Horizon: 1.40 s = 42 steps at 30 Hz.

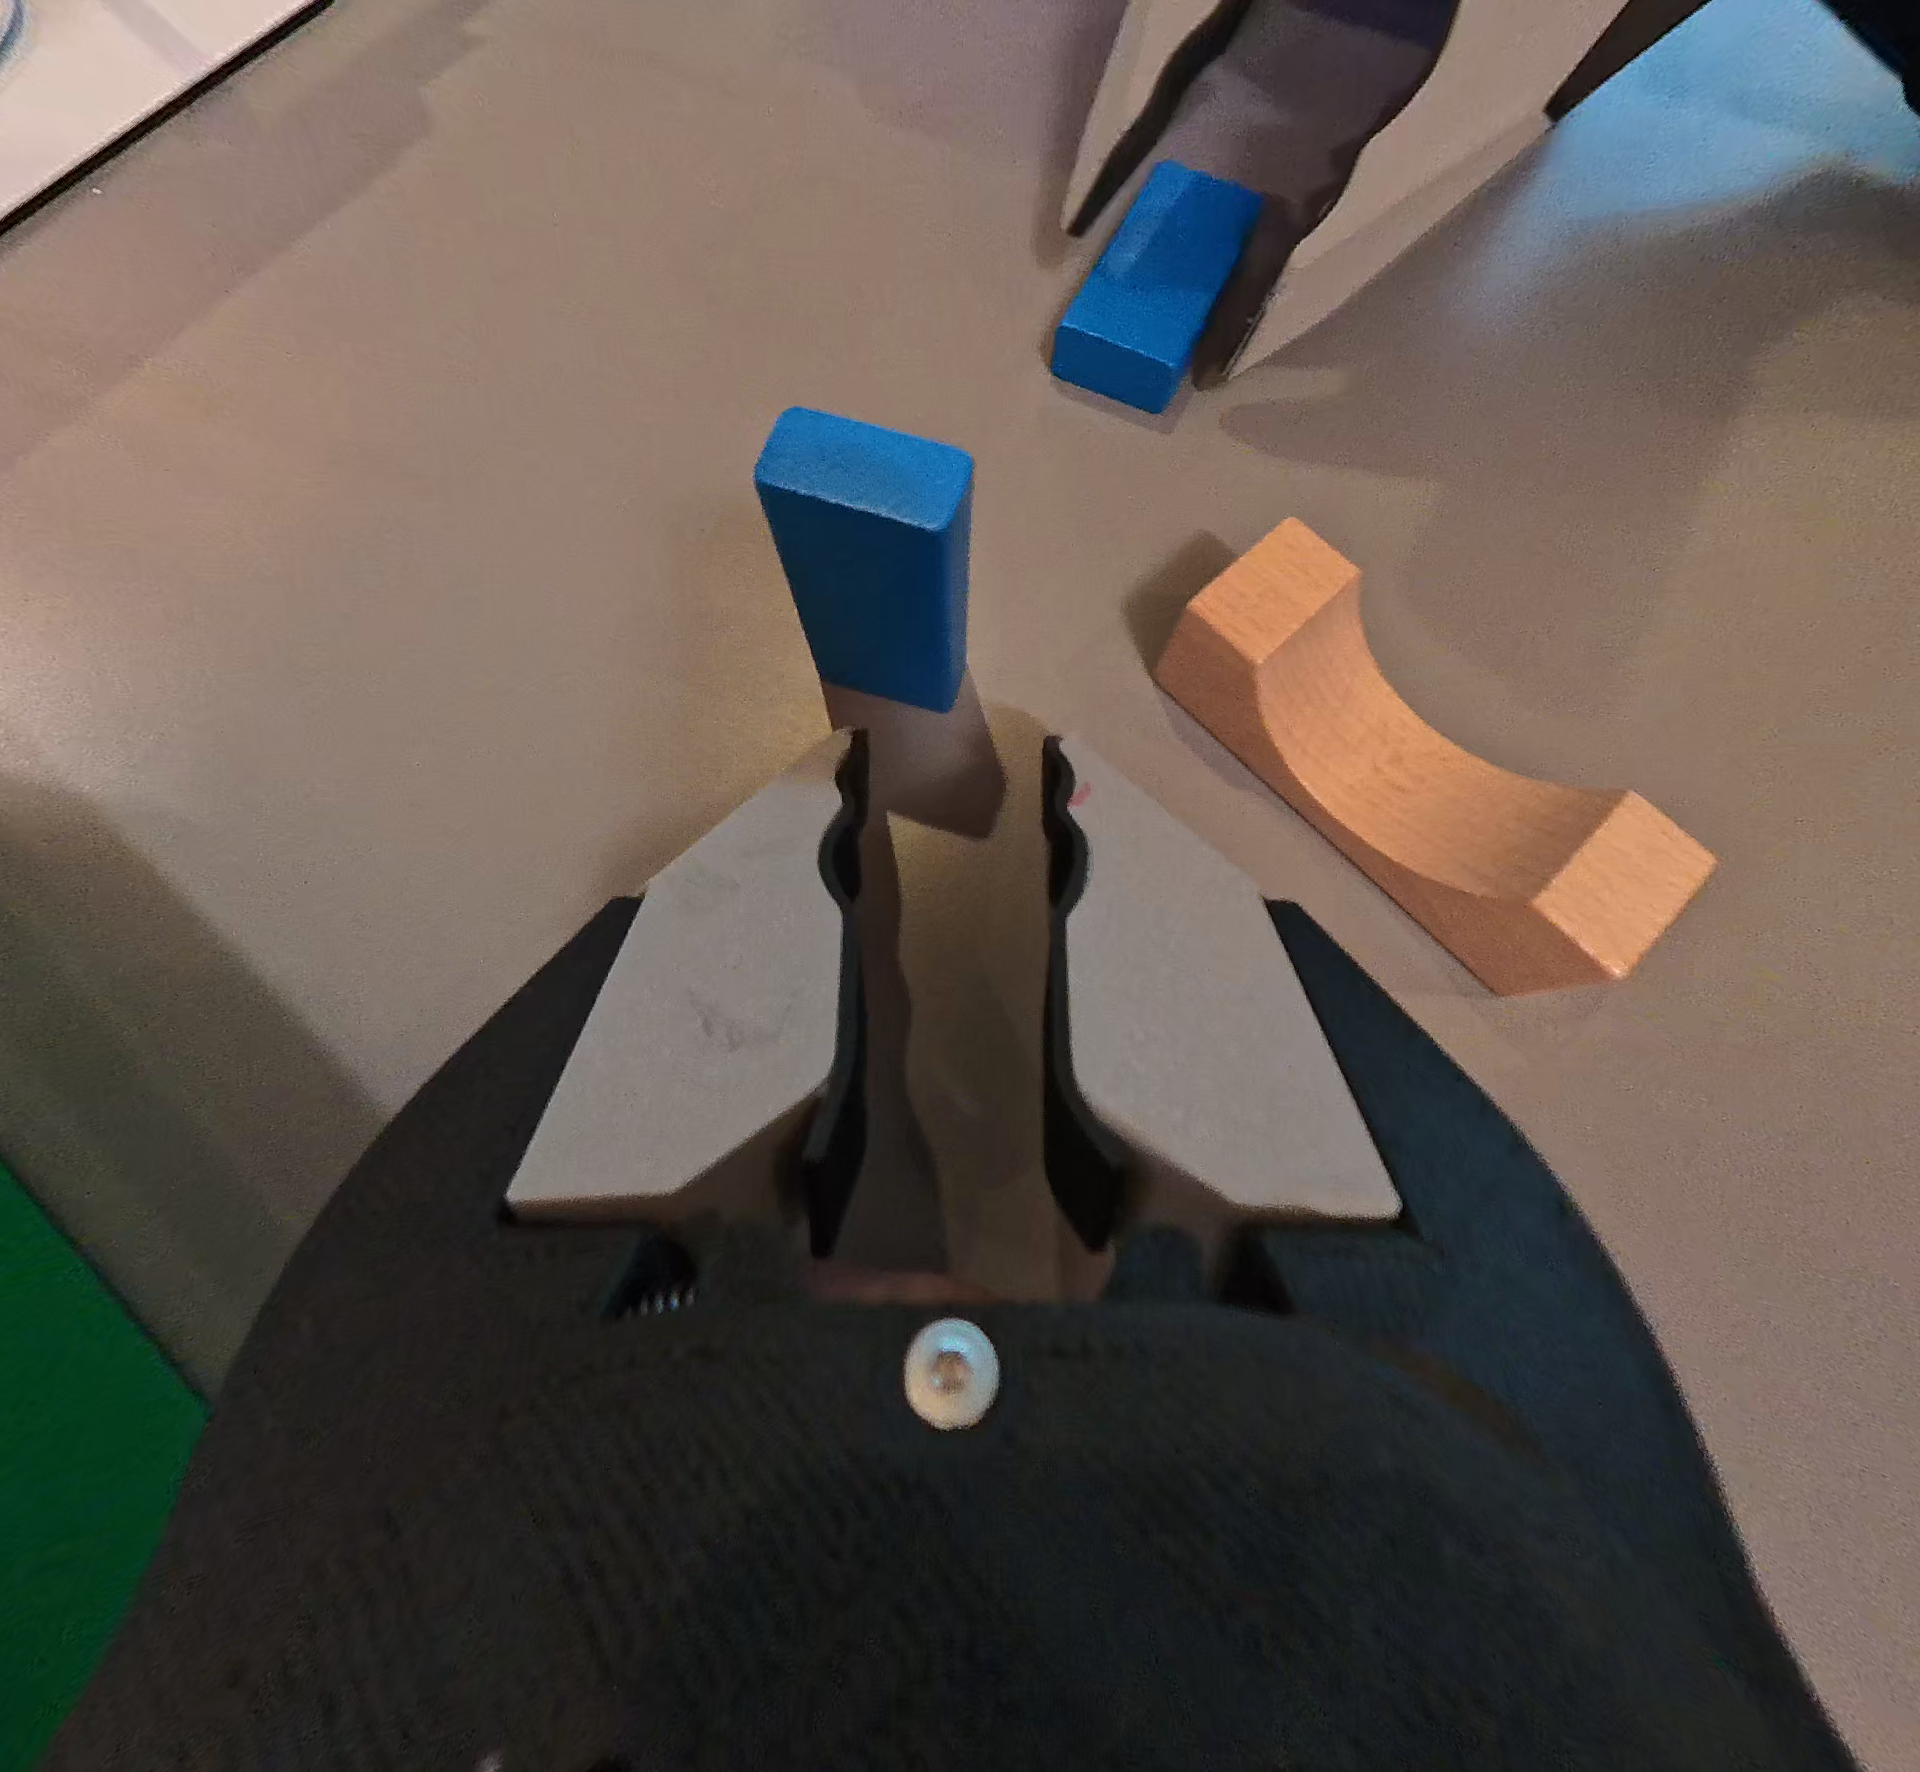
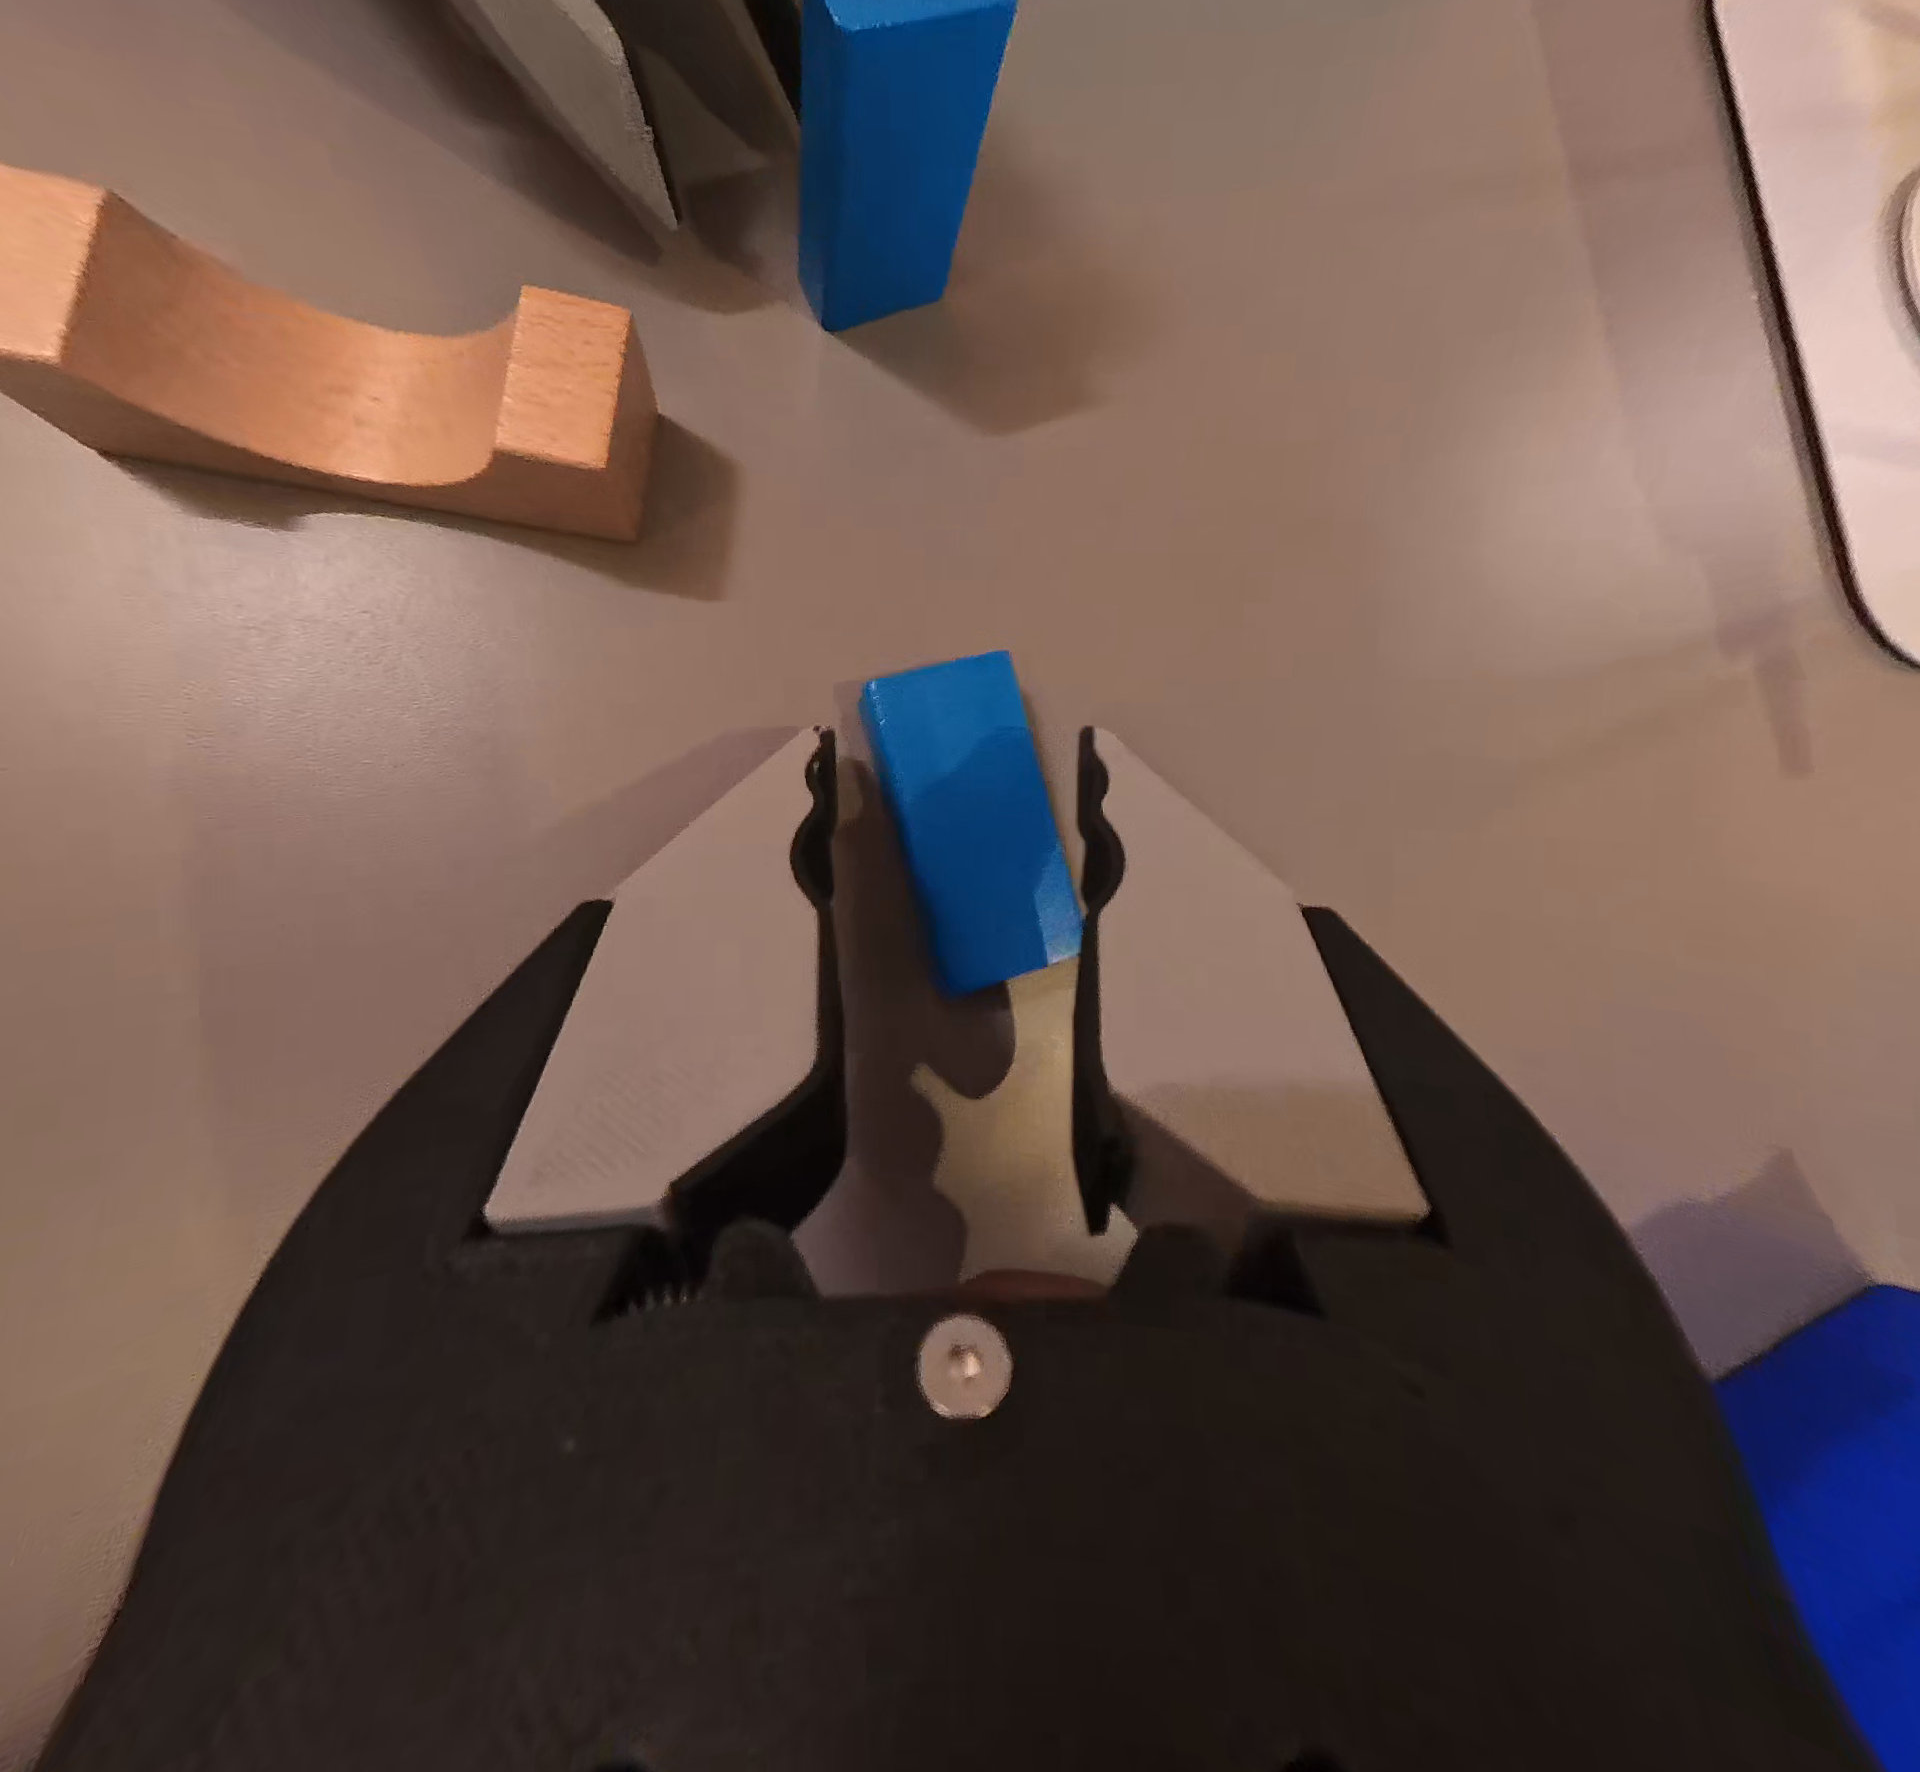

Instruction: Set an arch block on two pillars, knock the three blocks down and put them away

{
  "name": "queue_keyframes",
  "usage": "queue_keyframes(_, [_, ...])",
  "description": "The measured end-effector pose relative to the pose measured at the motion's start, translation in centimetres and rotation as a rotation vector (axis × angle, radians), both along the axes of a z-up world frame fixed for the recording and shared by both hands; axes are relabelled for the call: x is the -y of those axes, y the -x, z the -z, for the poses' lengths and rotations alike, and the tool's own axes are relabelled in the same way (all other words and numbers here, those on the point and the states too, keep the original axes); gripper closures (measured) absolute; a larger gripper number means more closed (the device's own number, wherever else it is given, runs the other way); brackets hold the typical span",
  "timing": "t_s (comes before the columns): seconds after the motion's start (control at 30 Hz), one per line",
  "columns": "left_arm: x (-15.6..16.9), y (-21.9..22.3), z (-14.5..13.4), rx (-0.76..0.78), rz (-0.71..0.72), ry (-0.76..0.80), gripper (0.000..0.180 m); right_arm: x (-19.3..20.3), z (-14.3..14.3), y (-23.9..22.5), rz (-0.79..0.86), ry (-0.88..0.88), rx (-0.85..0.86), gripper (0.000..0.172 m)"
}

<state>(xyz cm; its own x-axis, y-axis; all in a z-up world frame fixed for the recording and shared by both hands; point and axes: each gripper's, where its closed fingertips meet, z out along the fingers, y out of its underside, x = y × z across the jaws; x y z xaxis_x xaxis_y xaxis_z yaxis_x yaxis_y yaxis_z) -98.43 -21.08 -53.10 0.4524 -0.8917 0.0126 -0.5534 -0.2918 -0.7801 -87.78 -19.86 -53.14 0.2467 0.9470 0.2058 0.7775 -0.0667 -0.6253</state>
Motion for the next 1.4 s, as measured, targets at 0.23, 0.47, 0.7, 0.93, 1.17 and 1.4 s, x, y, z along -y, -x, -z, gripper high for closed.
queue_keyframes(0.23, [0.3, -0.1, 0.2, -0.010, 0.013, 0.004, 0.149, 0.3, 1.0, 1.5, -0.104, 0.113, 0.080, 0.141])
queue_keyframes(0.47, [0.5, -0.1, 0.5, -0.029, 0.027, 0.011, 0.149, 0.1, -0.6, 2.6, -0.098, 0.099, -0.110, 0.142])
queue_keyframes(0.7, [0.5, -0.1, 0.6, -0.041, 0.023, 0.003, 0.149, -0.1, -4.4, 3.1, -0.082, 0.180, -0.437, 0.143])
queue_keyframes(0.93, [0.5, -0.1, 0.6, -0.040, 0.023, 0.006, 0.149, -0.7, -3.9, 2.5, -0.048, 0.141, -0.411, 0.143])
queue_keyframes(1.17, [0.6, -0.1, 0.7, -0.042, 0.027, 0.011, 0.149, -1.2, -4.0, 1.6, -0.019, 0.051, -0.333, 0.143])
queue_keyframes(1.4, [0.7, -0.1, 0.8, -0.047, 0.032, 0.013, 0.149, -1.4, -4.3, 0.6, 0.007, 0.048, -0.321, 0.143])
